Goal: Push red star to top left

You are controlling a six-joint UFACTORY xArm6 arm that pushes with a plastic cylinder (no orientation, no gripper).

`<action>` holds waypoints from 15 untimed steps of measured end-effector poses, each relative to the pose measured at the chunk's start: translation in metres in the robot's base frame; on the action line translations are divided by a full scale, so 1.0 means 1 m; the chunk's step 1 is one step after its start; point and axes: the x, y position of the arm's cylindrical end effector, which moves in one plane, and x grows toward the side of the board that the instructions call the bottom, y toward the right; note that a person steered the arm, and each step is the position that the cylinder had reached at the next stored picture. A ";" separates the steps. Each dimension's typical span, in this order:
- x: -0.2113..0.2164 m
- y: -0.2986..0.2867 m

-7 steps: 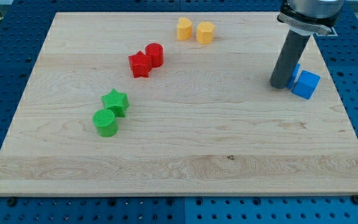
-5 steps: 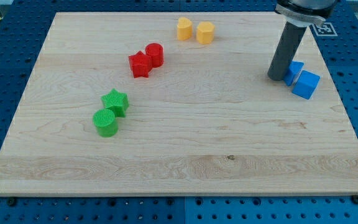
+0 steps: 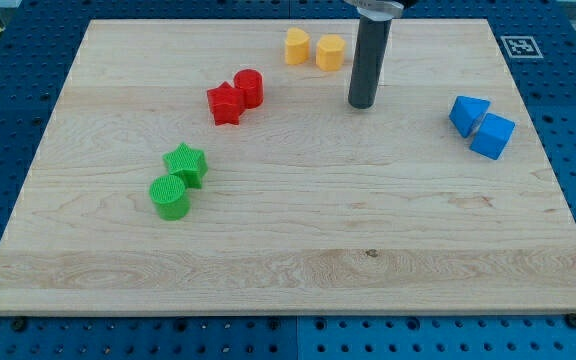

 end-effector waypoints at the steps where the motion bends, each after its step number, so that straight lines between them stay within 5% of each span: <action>1: 0.002 -0.040; 6: 0.016 -0.236; 12: -0.073 -0.252; 15: -0.054 -0.214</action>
